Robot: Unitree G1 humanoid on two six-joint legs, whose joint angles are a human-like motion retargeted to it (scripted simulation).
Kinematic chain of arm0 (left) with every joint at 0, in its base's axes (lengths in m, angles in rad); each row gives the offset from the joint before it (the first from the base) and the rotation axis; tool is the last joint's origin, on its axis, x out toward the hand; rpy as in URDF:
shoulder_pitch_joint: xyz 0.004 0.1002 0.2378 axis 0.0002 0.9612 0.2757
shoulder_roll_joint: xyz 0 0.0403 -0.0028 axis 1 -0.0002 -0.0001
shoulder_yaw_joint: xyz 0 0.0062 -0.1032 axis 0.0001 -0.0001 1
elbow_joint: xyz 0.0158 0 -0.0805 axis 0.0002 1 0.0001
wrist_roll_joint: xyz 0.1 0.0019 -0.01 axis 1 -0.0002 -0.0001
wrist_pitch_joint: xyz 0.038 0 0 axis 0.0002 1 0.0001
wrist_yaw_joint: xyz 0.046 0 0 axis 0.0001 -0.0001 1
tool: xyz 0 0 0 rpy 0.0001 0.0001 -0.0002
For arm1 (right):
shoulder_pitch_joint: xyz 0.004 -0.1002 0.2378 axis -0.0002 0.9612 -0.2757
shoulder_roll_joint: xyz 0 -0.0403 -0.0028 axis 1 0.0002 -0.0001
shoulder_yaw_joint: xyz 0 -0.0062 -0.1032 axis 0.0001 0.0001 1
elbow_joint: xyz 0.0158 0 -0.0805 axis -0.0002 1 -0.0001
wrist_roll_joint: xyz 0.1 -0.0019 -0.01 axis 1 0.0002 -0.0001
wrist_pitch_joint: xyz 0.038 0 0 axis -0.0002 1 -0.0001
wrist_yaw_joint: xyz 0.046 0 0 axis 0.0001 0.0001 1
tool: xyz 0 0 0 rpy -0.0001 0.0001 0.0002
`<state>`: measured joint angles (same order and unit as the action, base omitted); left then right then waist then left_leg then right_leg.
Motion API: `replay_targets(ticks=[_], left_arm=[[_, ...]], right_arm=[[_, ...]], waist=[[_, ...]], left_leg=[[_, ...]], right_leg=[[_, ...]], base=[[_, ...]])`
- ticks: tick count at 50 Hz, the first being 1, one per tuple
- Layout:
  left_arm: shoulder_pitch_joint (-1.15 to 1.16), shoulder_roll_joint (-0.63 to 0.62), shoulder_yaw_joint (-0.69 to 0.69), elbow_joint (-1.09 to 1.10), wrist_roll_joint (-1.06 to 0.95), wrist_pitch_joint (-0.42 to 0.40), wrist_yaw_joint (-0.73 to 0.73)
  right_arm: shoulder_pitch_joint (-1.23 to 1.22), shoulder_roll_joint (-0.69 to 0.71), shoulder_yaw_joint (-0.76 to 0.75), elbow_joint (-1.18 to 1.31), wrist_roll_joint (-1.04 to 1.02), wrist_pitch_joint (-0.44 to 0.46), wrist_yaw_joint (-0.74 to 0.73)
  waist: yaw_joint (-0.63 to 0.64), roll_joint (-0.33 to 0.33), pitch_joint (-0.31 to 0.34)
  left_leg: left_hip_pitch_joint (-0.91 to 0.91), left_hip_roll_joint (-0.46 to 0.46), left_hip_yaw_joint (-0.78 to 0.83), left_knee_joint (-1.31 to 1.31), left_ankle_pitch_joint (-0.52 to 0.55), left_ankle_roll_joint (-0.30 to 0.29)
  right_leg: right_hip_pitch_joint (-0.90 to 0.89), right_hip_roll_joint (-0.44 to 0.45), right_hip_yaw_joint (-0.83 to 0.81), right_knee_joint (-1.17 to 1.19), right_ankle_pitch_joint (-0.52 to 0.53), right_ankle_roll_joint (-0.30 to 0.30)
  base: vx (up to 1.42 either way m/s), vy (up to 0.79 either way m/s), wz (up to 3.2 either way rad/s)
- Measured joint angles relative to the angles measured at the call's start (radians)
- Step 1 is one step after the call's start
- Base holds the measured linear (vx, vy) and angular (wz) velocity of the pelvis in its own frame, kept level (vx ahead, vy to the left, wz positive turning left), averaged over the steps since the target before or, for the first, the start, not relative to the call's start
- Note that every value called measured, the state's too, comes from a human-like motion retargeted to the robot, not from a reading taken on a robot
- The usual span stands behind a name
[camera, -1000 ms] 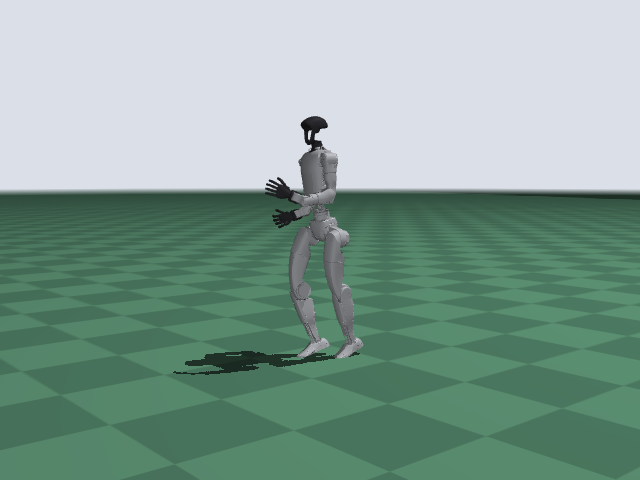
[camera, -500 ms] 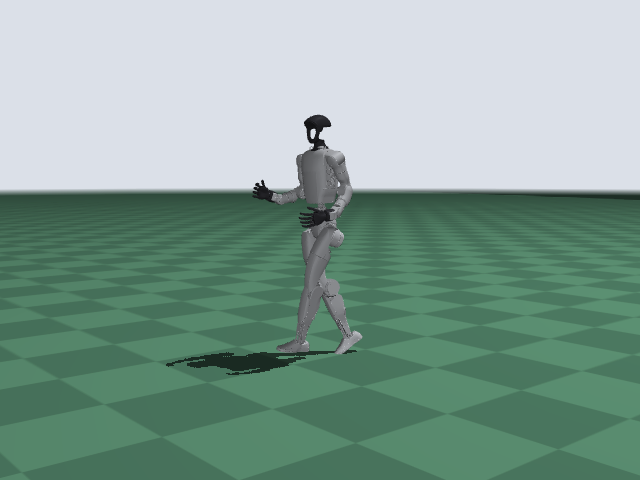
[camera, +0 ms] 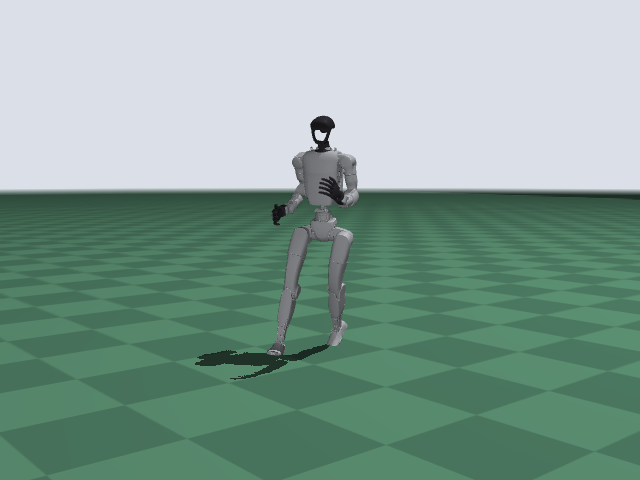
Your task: Walk run
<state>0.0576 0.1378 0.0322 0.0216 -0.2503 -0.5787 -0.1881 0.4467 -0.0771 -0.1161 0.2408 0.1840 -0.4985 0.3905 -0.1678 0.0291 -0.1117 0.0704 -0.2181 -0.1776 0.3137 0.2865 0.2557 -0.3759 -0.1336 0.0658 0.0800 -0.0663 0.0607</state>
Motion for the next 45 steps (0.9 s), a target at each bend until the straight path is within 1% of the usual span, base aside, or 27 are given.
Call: replay_targets(ticks=[1,2,3,5,7,8,10,13,15,17,20,21,22,23,24,25,27,28,30,32,34,35,36,37,38,42,45], left_arm=[[0.01,0.008,0.006,-0.002,0.003,0.002,-0.002],[0.023,0.014,0.02,0.001,0.006,0.002,-0.008],[0.045,0.018,0.051,0.01,0.011,0.0,-0.023],[0.114,-0.016,0.103,0.06,0.043,-0.027,-0.087],[0.139,-0.106,0.101,0.169,0.075,-0.066,-0.151],[0.175,-0.16,0.1,0.207,0.084,-0.064,-0.151],[0.253,-0.232,0.107,0.247,0.06,-0.063,-0.169],[0.349,-0.244,0.095,0.267,0.024,-0.059,-0.223],[0.395,-0.208,0.086,0.271,0.035,-0.063,-0.249],[0.42,-0.164,0.075,0.269,0.06,-0.072,-0.256],[0.418,-0.111,0.05,0.267,0.094,-0.08,-0.239],[0.408,-0.102,0.044,0.262,0.099,-0.08,-0.234],[0.396,-0.095,0.04,0.259,0.103,-0.078,-0.23],[0.381,-0.093,0.042,0.257,0.106,-0.074,-0.226],[0.361,-0.092,0.041,0.257,0.111,-0.071,-0.222],[0.34,-0.092,0.038,0.258,0.119,-0.069,-0.217],[0.287,-0.117,0.035,0.279,0.134,-0.081,-0.2],[0.246,-0.139,0.06,0.291,0.137,-0.088,-0.192],[0.166,-0.183,0.116,0.287,0.136,-0.08,-0.189],[0.086,-0.227,0.091,0.252,0.12,-0.071,-0.138],[0.019,-0.234,0.053,0.218,0.089,-0.066,-0.067],[-0.009,-0.229,0.036,0.204,0.072,-0.063,-0.042],[-0.031,-0.211,0.01,0.187,0.054,-0.059,-0.038],[-0.049,-0.193,-0.014,0.171,0.036,-0.054,-0.04],[-0.063,-0.171,-0.037,0.155,0.021,-0.048,-0.052],[-0.092,-0.076,-0.07,0.112,0.017,-0.039,-0.104],[-0.096,-0.005,-0.056,0.112,0.061,-0.04,-0.112]], right_arm=[[-0.017,-0.003,0.008,-0.005,-0.014,0.001,-0.011],[-0.038,-0.005,0.023,-0.007,-0.026,0.003,-0.021],[-0.065,-0.007,0.051,-0.004,-0.036,0.005,-0.026],[-0.11,0.005,0.1,0.011,-0.03,0.002,-0.044],[-0.219,0.018,0.034,0.063,0.044,0.019,-0.019],[-0.251,0.027,0.029,0.076,0.074,0.039,0.01],[-0.306,0.048,0.066,0.065,0.12,0.05,0.038],[-0.355,0.024,0.089,-0.005,0.144,0.006,0.004],[-0.372,-0.002,0.104,-0.053,0.124,-0.017,-0.019],[-0.377,-0.026,0.107,-0.093,0.096,-0.017,-0.015],[-0.376,-0.064,0.1,-0.146,0.064,0.003,0.026],[-0.375,-0.072,0.102,-0.156,0.064,0.006,0.032],[-0.374,-0.079,0.105,-0.163,0.064,0.008,0.038],[-0.375,-0.083,0.111,-0.165,0.065,0.007,0.04],[-0.372,-0.082,0.108,-0.161,0.067,0.005,0.042],[-0.367,-0.078,0.101,-0.156,0.069,0.001,0.044],[-0.331,-0.052,0.072,-0.11,0.047,-0.014,0.061],[-0.318,-0.036,0.069,-0.073,0.031,-0.011,0.073],[-0.289,0.006,0.093,-0.004,-0.016,0.001,0.072],[-0.255,0.013,0.113,0.034,-0.036,-0.001,0.052],[-0.209,0.011,0.106,0.054,-0.027,-0.007,0.06],[-0.185,0.015,0.095,0.062,-0.021,-0.008,0.07],[-0.163,0.02,0.087,0.069,-0.017,-0.007,0.075],[-0.14,0.025,0.079,0.076,-0.015,-0.006,0.077],[-0.119,0.032,0.073,0.082,-0.017,-0.002,0.075],[-0.059,0.061,0.075,0.081,-0.033,0.0,0.049],[-0.056,0.085,0.102,0.066,-0.047,0.0,0.021]], waist=[[-0.027,-0.026,0.015],[-0.046,-0.048,0.021],[-0.047,-0.064,0.011],[-0.005,-0.074,-0.005],[0.014,-0.047,-0.015],[0.015,-0.062,-0.027],[0.048,-0.076,-0.028],[0.069,-0.09,-0.002],[0.116,-0.108,0.007],[0.159,-0.101,0.018],[0.196,-0.084,0.032],[0.196,-0.083,0.033],[0.202,-0.092,0.034],[0.22,-0.118,0.035],[0.23,-0.135,0.027],[0.236,-0.147,0.015],[0.236,-0.153,-0.014],[0.212,-0.147,-0.027],[0.198,-0.083,-0.042],[0.196,-0.033,-0.039],[0.19,-0.011,-0.026],[0.181,-0.002,-0.021],[0.156,0.009,-0.021],[0.125,0.018,-0.022],[0.085,0.026,-0.027],[-0.051,0.012,-0.04],[-0.087,-0.042,-0.029]], left_leg=[[0.006,-0.021,-0.005,0.088,0.037,-0.019],[-0.001,-0.034,0.009,0.181,0.081,-0.045],[-0.034,-0.033,0.062,0.282,0.141,-0.085],[-0.132,-0.012,0.211,0.504,0.221,-0.072],[-0.291,0.072,0.211,0.721,0.111,-0.068],[-0.318,0.085,0.272,0.728,0.028,-0.023],[-0.366,0.111,0.363,0.7,-0.079,0.006],[-0.473,0.016,0.353,0.547,-0.185,-0.005],[-0.504,0.01,0.407,0.365,-0.246,-0.016],[-0.506,0.011,0.446,0.159,-0.28,-0.022],[-0.459,-0.017,0.513,-0.148,-0.349,-0.006],[-0.439,-0.023,0.537,-0.196,-0.341,0.001],[-0.422,-0.015,0.556,-0.225,-0.321,0.006],[-0.414,0.022,0.566,-0.214,-0.279,0.006],[-0.4,0.031,0.553,-0.19,-0.328,0.006],[-0.382,0.026,0.528,-0.159,-0.422,0.006],[-0.401,0.046,0.45,-0.027,-0.497,0.006],[-0.417,0.057,0.423,0.027,-0.517,0.006],[-0.403,0.127,0.377,0.061,-0.537,0.006],[-0.354,0.145,0.314,0.041,-0.542,0.006],[-0.306,0.134,0.248,-0.007,-0.5,0.006],[-0.285,0.124,0.21,-0.033,-0.473,0.006],[-0.27,0.118,0.167,-0.049,-0.445,0.006],[-0.255,0.112,0.126,-0.064,-0.418,0.006],[-0.241,0.105,0.087,-0.075,-0.394,0.006],[-0.185,0.039,-0.056,-0.092,-0.35,0.006],[-0.096,-0.006,-0.12,-0.12,-0.351,0.006]], right_leg=[[0.014,-0.017,0.007,0.014,0.121,0.059],[0.026,-0.027,0.009,0.04,0.179,0.099],[0.032,-0.022,0.001,0.093,0.111,0.099],[0.05,0.041,0.07,0.218,-0.011,0.085],[0.053,-0.032,-0.099,0.236,-0.039,0.118],[0.088,-0.035,-0.113,0.222,-0.055,0.104],[0.152,0.002,-0.115,0.18,-0.058,0.064],[0.252,-0.013,-0.193,0.084,0.041,0.082],[0.305,0.0,-0.223,0.039,0.129,0.106],[0.357,0.034,-0.257,0.013,0.194,0.125],[0.455,0.086,-0.362,-0.008,0.263,0.144],[0.48,0.103,-0.384,0.002,0.277,0.153],[0.503,0.117,-0.391,0.017,0.294,0.155],[0.519,0.126,-0.371,0.043,0.317,0.141],[0.523,0.127,-0.389,0.087,0.359,0.136],[0.519,0.122,-0.426,0.14,0.409,0.134],[0.47,0.131,-0.434,0.32,0.556,0.115],[0.409,0.143,-0.378,0.462,0.581,0.103],[0.318,0.193,-0.313,0.609,0.564,0.051],[0.255,0.162,-0.348,0.67,0.409,-0.032],[0.177,0.113,-0.359,0.697,0.27,-0.112],[0.139,0.087,-0.373,0.694,0.205,-0.142],[0.106,0.069,-0.391,0.659,0.169,-0.148],[0.074,0.058,-0.4,0.616,0.142,-0.142],[0.044,0.06,-0.389,0.556,0.132,-0.113],[-0.04,0.094,-0.177,0.246,0.121,0.015],[-0.074,0.087,0.019,0.053,0.08,0.026]], base=[[0.87,-0.54,1.34],[0.77,-0.5,1.35],[0.92,-0.66,0.5],[1.09,-0.75,0.31],[0.71,-0.32,1.51],[0.82,-0.25,0.72],[0.92,-0.27,0.12],[0.67,-0.09,1.04],[0.73,-0.22,0.76],[0.63,-0.25,0.93],[0.73,-0.26,1.35],[0.83,-0.51,1.25],[0.77,-1.0,0.67],[0.94,-1.31,0.35],[1.18,-1.4,0.35],[1.37,-0.79,0.88],[1.26,-0.12,1.25],[0.99,0.11,1.08],[0.82,0.16,0.63],[0.62,0.14,1.09],[0.65,-0.02,1.71],[0.66,-0.11,2.34],[0.63,-0.1,2.78],[0.65,-0.05,3.33],[0.68,-0.06,3.49],[0.73,-0.29,2.99],[0.75,-0.42,1.63]])
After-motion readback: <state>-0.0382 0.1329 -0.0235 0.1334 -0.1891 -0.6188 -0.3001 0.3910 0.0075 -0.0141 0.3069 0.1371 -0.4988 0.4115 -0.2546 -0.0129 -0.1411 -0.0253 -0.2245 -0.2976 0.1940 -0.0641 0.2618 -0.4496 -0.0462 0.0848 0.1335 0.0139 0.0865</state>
